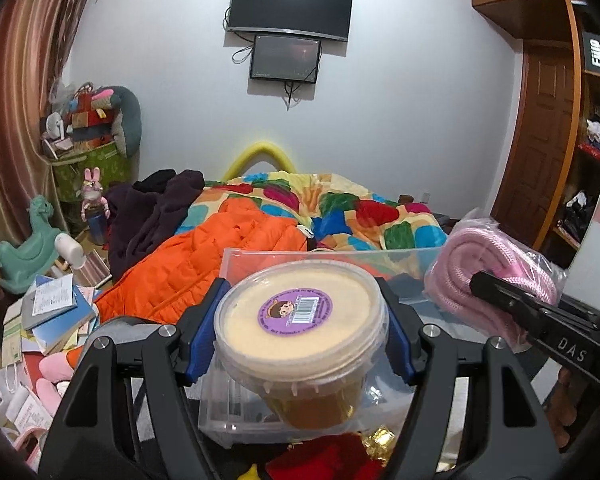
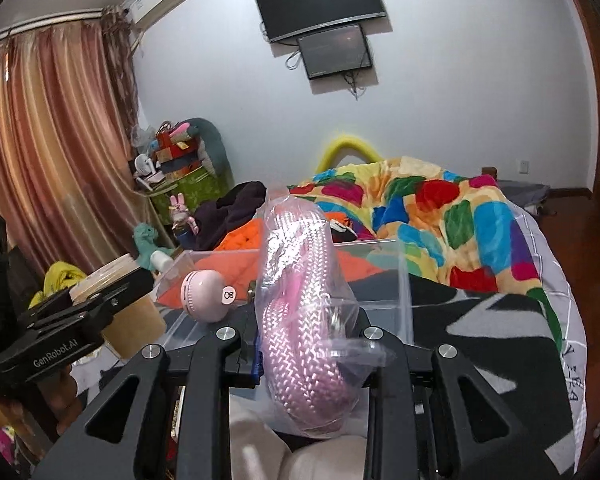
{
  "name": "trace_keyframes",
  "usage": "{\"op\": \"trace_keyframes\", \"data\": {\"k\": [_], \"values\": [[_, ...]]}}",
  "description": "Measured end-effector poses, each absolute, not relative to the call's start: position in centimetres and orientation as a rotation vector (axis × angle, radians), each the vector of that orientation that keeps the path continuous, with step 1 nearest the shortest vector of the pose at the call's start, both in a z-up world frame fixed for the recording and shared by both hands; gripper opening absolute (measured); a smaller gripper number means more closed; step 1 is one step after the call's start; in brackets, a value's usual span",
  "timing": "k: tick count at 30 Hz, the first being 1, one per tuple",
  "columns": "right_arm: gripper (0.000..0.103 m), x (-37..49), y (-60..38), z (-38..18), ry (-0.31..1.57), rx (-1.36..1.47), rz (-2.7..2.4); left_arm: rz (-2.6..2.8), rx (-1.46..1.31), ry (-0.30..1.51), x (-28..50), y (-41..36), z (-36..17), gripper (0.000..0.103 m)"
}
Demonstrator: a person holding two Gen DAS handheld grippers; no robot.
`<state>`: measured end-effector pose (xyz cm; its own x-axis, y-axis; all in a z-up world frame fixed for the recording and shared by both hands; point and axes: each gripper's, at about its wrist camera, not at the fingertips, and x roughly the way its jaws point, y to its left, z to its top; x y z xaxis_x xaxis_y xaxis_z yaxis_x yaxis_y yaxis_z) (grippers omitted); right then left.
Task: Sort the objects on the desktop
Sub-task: 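Lower the cream tub and pink rope into the box and open both grippers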
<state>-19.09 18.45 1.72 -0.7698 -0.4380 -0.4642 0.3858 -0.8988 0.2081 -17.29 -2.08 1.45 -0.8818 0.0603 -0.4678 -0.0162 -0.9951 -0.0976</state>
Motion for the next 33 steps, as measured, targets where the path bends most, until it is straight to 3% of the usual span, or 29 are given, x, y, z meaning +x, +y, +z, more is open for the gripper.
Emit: {"op": "trace_keyframes", "data": {"k": [10,21,26,33], "values": [[0.024,-19.7,18.1,0.3,-0.121,0.785,-2.586,2.987,-0.789,-0.083,-17.8,-1.4,0.1,0.07],[0.028,-18.9,18.2,-0.7,-0.094,0.836,-2.583,2.93,-0.895,-0.185,-18.4,-3.1,-1.5,0.07],[0.029,-18.5,18.2,-0.7,-0.077,0.844,-2.59,2.966,-0.857,-0.06,-17.4,-1.7,-1.5,0.07],[0.04,-17.1,18.3,-0.4,-0.064,0.814,-2.599,2.97,-0.859,-0.061,-16.8,-1.9,-1.7,0.07]]}}
